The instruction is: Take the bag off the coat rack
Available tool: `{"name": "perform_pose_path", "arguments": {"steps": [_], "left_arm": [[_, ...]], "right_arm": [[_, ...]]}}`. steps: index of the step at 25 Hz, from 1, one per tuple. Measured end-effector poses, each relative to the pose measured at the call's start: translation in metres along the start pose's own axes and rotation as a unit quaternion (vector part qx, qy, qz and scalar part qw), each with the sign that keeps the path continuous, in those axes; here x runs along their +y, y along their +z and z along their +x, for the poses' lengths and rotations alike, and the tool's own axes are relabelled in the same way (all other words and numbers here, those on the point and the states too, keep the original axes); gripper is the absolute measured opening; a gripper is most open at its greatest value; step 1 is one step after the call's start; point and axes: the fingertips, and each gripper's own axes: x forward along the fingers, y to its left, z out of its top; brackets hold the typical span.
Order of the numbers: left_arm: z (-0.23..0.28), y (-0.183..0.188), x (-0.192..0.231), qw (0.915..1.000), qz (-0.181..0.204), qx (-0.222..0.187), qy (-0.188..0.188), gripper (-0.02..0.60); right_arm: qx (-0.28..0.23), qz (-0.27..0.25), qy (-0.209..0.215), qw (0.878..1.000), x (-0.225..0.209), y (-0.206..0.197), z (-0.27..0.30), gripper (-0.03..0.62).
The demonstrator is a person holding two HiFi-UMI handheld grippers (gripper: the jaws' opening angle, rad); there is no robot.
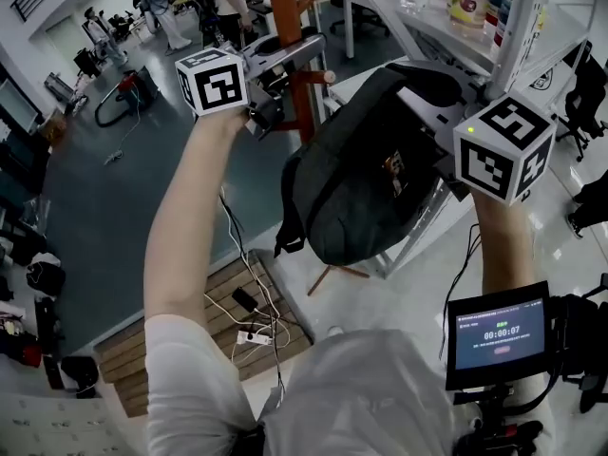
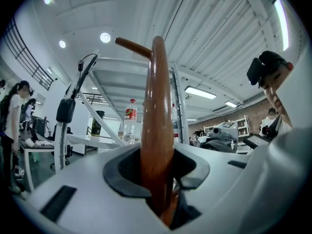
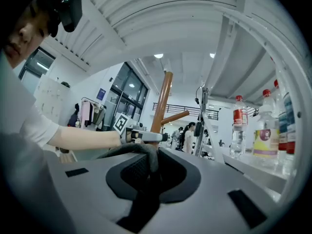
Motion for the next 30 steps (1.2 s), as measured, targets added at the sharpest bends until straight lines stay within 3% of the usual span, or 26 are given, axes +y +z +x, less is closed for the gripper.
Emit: {"name": "perform_pose_path", "arguments": {"steps": [6, 12, 19, 21, 27, 30], "left_arm": [[-0.012, -0.001, 0.003, 0.9998, -0.003, -0.003, 0.02, 0.121], [-0.031, -0.007, 0.011, 0.998, 0.022, 0.005, 0.06, 0.128], [-0.057, -0.005, 0.017, 0.9951, 0.016, 0.001, 0.098, 0.278], [-0.068, 0.001, 0.016, 0.9941, 0.018, -0.008, 0.107, 0.288], [-0.133, 0.014, -0.028, 0.9902, 0.042, -0.05, 0.124, 0.288], [-0.171, -0.004, -0.056, 0.9854, 0.079, -0.032, 0.148, 0.288]], "right_arm": [[0.013, -0.007, -0.024, 1.0, 0.019, -0.035, -0.013, 0.044], [0.027, -0.001, -0.043, 0.999, 0.032, -0.066, -0.02, 0.044], [0.025, 0.024, -0.056, 0.998, 0.036, -0.083, -0.033, 0.044], [0.027, 0.025, -0.053, 0.998, 0.038, -0.085, -0.032, 0.044], [0.03, 0.034, -0.059, 0.997, 0.038, -0.094, -0.033, 0.044], [0.039, 0.029, -0.064, 0.997, 0.038, -0.099, -0.033, 0.044]]}}
